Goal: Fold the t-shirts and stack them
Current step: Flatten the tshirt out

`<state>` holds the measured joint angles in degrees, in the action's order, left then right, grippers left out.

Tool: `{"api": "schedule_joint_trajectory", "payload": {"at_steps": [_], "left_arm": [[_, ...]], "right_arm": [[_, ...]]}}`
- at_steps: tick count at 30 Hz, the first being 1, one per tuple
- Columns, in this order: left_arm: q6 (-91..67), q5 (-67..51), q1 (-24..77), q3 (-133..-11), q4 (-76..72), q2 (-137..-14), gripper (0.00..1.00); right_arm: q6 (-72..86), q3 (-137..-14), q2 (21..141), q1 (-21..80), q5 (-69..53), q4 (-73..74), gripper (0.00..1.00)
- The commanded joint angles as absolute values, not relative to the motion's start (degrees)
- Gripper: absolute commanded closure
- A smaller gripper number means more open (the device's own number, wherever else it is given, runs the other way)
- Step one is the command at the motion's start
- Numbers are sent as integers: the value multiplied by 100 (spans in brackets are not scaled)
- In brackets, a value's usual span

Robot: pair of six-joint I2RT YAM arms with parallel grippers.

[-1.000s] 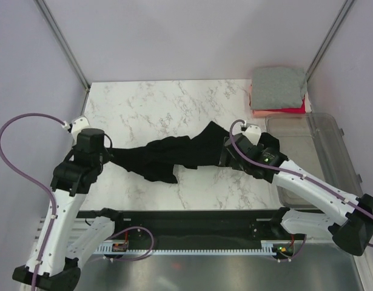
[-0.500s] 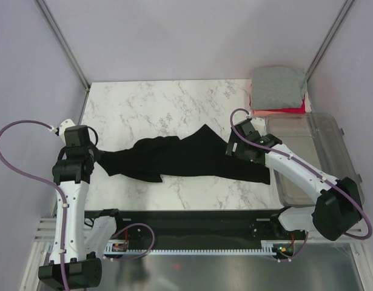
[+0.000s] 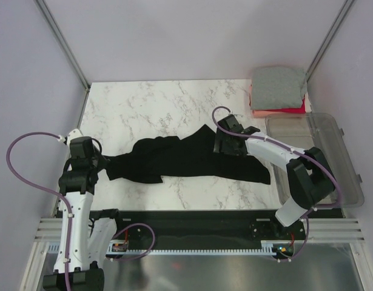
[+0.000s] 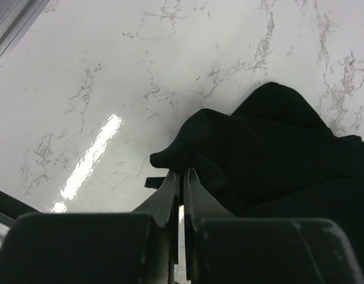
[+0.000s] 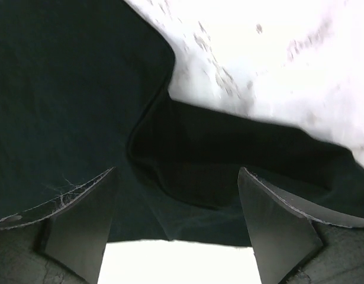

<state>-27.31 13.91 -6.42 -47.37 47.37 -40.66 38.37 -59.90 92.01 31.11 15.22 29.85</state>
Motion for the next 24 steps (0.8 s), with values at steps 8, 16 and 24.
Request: {"api": "schedule_joint_trajectory", "payload": {"at_steps": [8, 16, 24], "left_arm": [[-2654, 1090, -668, -4658, 4316, -3973, 98], [-2637, 993, -668, -4632, 4245, -4017, 98], [-2628, 1002, -659, -4623, 4236, -4034, 98]], "right_arm": [[3428, -6653, 9449, 2936, 1389, 2698, 18], [3235, -6785, 9773, 2936, 1161, 2549, 26], [3138, -6908, 10090, 2944, 958, 2320, 62]]}}
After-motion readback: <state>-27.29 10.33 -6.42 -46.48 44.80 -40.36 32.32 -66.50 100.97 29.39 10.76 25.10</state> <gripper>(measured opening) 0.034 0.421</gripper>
